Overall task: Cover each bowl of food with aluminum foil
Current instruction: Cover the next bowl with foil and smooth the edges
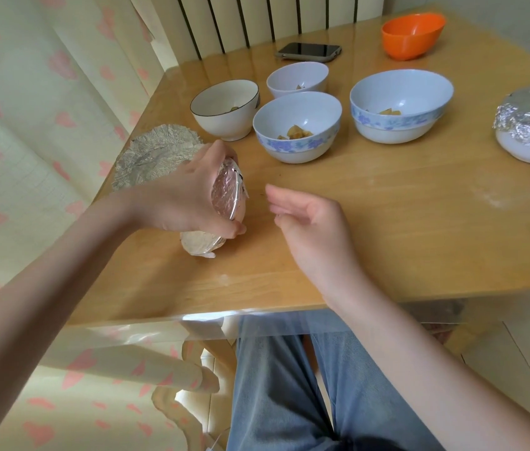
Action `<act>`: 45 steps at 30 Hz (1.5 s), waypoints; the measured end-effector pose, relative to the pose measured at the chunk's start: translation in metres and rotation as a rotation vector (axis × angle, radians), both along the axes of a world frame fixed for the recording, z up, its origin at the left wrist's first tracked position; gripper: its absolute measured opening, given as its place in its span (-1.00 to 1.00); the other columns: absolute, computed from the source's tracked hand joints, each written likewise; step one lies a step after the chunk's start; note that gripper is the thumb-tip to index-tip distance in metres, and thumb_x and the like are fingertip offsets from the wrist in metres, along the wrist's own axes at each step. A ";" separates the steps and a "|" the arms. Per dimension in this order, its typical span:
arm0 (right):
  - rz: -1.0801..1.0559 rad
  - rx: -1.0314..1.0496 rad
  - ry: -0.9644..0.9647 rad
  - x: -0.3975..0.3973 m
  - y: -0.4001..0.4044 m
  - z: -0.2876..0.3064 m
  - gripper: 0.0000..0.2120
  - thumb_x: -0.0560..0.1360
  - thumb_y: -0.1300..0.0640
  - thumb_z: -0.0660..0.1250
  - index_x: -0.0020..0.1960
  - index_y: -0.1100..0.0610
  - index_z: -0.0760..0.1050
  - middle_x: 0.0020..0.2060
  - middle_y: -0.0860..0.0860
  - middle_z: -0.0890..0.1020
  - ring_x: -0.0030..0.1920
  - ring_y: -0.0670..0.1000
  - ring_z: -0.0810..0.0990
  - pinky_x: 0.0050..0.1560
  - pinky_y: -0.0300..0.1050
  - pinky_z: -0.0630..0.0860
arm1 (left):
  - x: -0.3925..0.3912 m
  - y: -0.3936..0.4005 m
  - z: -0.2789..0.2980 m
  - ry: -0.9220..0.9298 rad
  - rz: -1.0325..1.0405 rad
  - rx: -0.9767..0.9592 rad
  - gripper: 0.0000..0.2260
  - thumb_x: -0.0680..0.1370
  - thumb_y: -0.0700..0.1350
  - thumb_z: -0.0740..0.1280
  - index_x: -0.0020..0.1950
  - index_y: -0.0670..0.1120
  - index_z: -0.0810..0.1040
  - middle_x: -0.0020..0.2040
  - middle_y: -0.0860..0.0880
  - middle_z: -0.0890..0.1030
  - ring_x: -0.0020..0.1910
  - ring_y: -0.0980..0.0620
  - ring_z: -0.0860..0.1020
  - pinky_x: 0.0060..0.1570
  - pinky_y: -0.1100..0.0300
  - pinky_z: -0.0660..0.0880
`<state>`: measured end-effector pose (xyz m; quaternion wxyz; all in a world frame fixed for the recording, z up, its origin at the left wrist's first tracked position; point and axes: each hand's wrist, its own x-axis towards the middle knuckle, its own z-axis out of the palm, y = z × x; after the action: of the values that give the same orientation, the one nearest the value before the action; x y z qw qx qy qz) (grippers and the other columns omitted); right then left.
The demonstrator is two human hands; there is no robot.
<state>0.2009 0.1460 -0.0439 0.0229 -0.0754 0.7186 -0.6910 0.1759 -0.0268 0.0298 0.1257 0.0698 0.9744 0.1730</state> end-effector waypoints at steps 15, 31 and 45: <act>0.317 -0.371 -0.792 -0.031 0.009 0.024 -0.85 0.56 0.42 0.13 0.09 0.32 0.40 -0.12 0.30 0.60 -0.15 0.16 0.66 -0.15 -0.05 0.64 | -0.014 0.014 0.008 -0.297 -0.174 -0.472 0.10 0.17 0.36 0.50 0.53 0.26 -0.09 0.52 0.23 0.02 0.52 -0.02 0.06 0.39 -0.03 0.19; 0.505 -0.252 -0.846 -0.052 0.007 0.026 -0.93 0.54 0.31 0.28 -0.07 0.32 0.51 -0.17 0.22 0.62 -0.14 0.10 0.63 -0.16 -0.13 0.59 | -0.012 -0.014 0.005 -0.258 -0.332 -0.189 -0.19 0.04 0.42 0.45 0.17 0.67 0.09 0.32 0.53 0.10 0.42 0.27 0.12 0.37 0.16 0.16; 0.472 -0.368 -0.889 -0.045 -0.004 0.025 -0.90 0.52 0.27 0.30 -0.16 0.18 0.52 -0.22 0.04 0.61 -0.19 -0.06 0.58 -0.33 -0.33 0.46 | 0.002 -0.025 0.000 -0.070 -0.323 -0.095 -0.12 -0.02 0.35 0.55 0.21 0.49 0.21 0.27 0.47 0.18 0.40 0.23 0.16 0.26 0.25 0.21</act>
<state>0.1559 0.1421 -0.0187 0.4660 0.0622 0.4704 -0.7468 0.1780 -0.0519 0.0298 0.1888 0.2135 0.9525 0.1068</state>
